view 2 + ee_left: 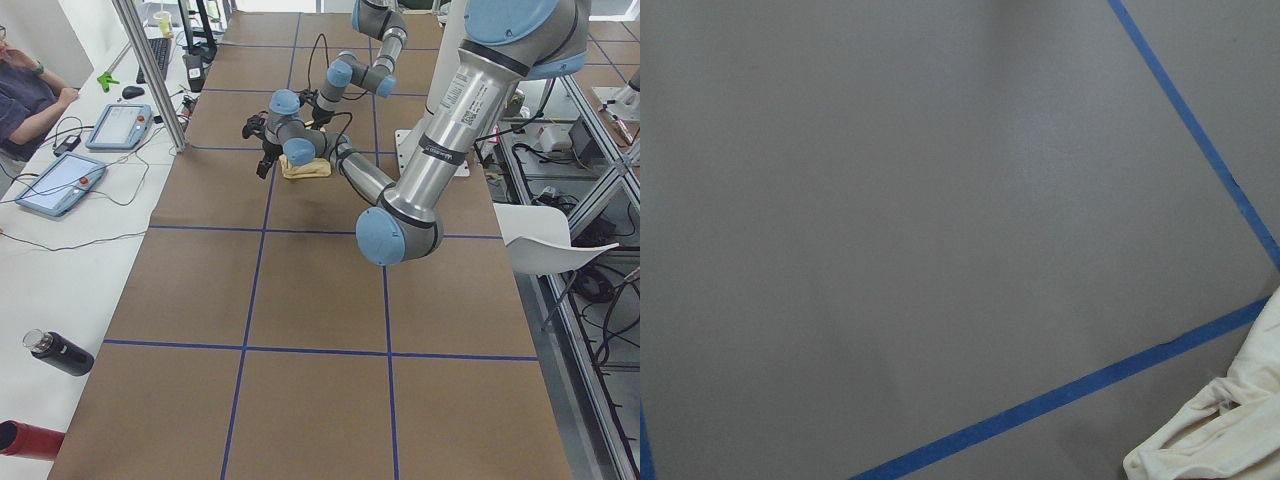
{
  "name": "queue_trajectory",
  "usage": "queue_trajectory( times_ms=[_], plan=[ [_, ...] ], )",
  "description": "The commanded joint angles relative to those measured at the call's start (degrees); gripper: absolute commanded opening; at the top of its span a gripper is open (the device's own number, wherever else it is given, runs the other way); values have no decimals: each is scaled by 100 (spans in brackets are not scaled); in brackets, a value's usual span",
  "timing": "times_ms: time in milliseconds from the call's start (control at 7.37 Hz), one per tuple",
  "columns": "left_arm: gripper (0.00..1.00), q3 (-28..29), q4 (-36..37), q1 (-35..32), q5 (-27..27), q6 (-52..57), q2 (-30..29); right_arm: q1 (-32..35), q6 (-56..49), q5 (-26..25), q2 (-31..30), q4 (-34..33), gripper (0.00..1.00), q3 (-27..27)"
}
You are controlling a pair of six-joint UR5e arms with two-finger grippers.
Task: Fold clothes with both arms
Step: 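Release the shirt and raise both grippers away from it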
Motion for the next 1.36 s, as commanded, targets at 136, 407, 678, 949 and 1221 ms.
queue_trajectory(
  times_ms=[136, 407, 678, 949, 1221],
  plan=[
    [100, -44, 0, -1, 11, -15, 57, 522, -638, -110, 37, 487, 58, -697],
    [100, -45, 0, -1, 11, -6, 57, 820, -1145, -294, 212, 1359, 59, -1411],
    [100, -45, 0, 8, 11, -15, 83, 1199, -1788, -242, 380, 1387, 82, -1580],
    [100, -62, 0, 0, 2, -15, 83, 1392, -1756, 290, 503, 1379, 100, -1554],
    [100, -805, 96, -1, -33, 29, 607, 1699, -1834, 1387, 120, 1204, 100, -908]
  ],
)
